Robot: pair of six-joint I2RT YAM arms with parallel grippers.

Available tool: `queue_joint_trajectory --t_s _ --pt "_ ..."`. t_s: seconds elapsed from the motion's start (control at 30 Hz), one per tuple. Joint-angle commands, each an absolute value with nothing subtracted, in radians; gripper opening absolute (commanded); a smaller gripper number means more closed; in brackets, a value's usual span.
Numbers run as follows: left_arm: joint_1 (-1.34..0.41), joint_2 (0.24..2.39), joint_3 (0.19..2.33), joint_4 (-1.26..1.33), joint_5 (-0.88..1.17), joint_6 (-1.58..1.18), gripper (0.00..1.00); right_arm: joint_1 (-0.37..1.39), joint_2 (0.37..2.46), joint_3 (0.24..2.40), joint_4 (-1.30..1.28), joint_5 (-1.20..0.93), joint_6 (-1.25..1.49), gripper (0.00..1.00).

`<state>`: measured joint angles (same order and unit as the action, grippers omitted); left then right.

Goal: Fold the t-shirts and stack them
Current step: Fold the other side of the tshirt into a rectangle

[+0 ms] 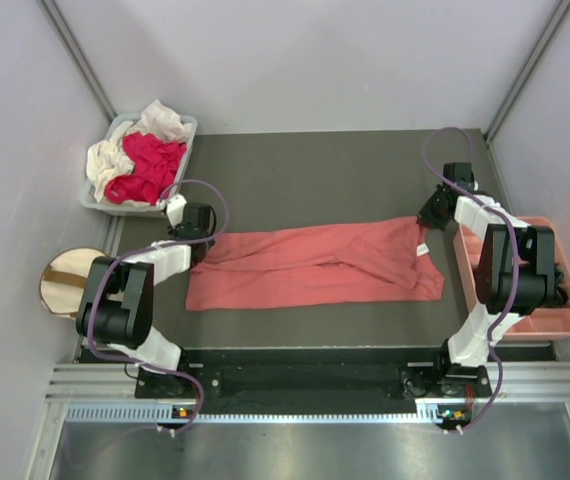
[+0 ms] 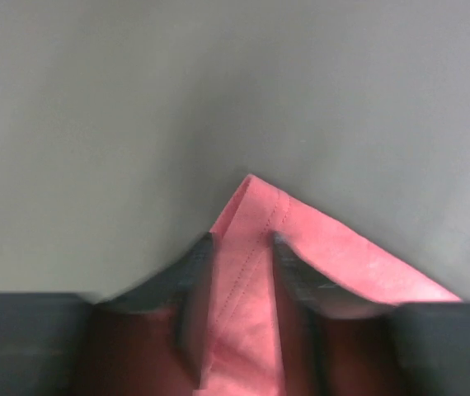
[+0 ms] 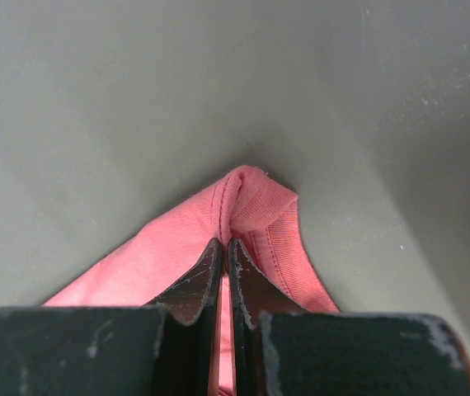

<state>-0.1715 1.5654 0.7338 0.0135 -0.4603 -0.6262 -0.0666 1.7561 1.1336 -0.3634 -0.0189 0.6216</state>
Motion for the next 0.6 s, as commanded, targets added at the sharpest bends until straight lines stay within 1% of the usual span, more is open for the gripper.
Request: queue_joint_trajectory --t_s 0.0,0.03,0.07,0.17,0.57 --pt "-0.163 1.577 0.769 0.061 -0.460 -0.630 0.27 -0.078 1.747 1.173 -0.365 -0.003 0.612 0.00" --pt "-0.160 1.578 0.772 0.058 -0.460 -0.630 0.24 -0.078 1.746 1.173 -0.365 -0.003 0.612 0.00" --pt "-0.158 1.578 0.773 0.055 -0.460 -0.632 0.14 -0.078 1.746 1.175 -0.364 -0.003 0.614 0.00" --pt "-0.153 1.586 0.779 0.048 -0.460 -0.637 0.00 -0.078 1.749 1.175 -0.362 -0.003 0.615 0.00" --pt "-0.140 1.640 0.874 0.037 -0.500 -0.624 0.00 -0.078 1.761 1.247 -0.397 -0.003 0.617 0.00"
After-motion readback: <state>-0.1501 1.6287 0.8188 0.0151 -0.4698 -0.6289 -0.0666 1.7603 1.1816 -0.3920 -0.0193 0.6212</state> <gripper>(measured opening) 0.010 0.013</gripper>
